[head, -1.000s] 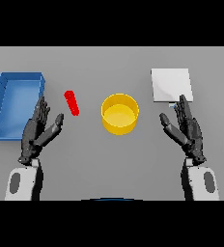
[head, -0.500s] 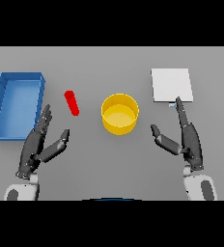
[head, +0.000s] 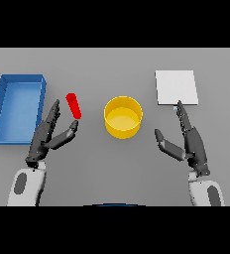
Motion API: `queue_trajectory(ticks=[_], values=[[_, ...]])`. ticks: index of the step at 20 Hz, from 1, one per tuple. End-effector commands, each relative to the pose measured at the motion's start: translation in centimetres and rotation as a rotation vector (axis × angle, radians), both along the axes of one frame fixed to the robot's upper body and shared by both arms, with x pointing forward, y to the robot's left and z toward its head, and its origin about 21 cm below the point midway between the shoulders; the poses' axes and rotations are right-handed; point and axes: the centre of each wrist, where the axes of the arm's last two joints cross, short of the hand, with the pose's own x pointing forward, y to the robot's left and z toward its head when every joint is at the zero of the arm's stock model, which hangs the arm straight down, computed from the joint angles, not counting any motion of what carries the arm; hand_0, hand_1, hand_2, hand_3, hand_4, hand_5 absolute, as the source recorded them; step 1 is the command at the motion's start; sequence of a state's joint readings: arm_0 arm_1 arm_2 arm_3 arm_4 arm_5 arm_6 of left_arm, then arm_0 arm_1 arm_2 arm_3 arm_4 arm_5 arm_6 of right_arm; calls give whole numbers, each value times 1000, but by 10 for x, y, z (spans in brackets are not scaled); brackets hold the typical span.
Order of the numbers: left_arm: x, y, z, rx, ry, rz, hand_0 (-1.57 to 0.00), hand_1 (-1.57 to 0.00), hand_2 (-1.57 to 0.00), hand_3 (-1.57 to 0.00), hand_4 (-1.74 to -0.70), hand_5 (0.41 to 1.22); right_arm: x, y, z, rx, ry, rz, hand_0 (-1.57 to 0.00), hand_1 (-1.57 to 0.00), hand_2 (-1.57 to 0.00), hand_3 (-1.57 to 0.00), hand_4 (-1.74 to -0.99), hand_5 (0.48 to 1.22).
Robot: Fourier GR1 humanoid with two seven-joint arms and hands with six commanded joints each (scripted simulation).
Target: Pick up the red beaker and tilt it to pour out 1 green nut into yellow bowl. Pick up the yellow bowl and place it on the metallic measuring scale.
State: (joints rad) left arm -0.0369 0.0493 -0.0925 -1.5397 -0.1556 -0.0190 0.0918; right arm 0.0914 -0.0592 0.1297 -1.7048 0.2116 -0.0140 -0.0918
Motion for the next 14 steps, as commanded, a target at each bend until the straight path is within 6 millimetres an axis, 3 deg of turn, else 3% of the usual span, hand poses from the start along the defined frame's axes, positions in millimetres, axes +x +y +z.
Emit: queue_trajectory(ticks=[1, 6, 14], values=[[6, 3, -3, 6, -13, -1, 1, 1, 1, 1, -1178, 648, 0, -1, 0, 7, -8, 0, 1, 1, 1, 1, -1219, 626], [41, -2, -7, 16, -26, -31, 1, 1, 1, 1, -1183, 637, 1, -2, 3, 4, -7, -1, 1, 1, 1, 1, -1227, 625], [72, -22, -12, 72, -24, -47, 1, 1, 1, 1, -1196, 664, -4, -7, 3, 15, -5, -5, 1, 1, 1, 1, -1233, 634]])
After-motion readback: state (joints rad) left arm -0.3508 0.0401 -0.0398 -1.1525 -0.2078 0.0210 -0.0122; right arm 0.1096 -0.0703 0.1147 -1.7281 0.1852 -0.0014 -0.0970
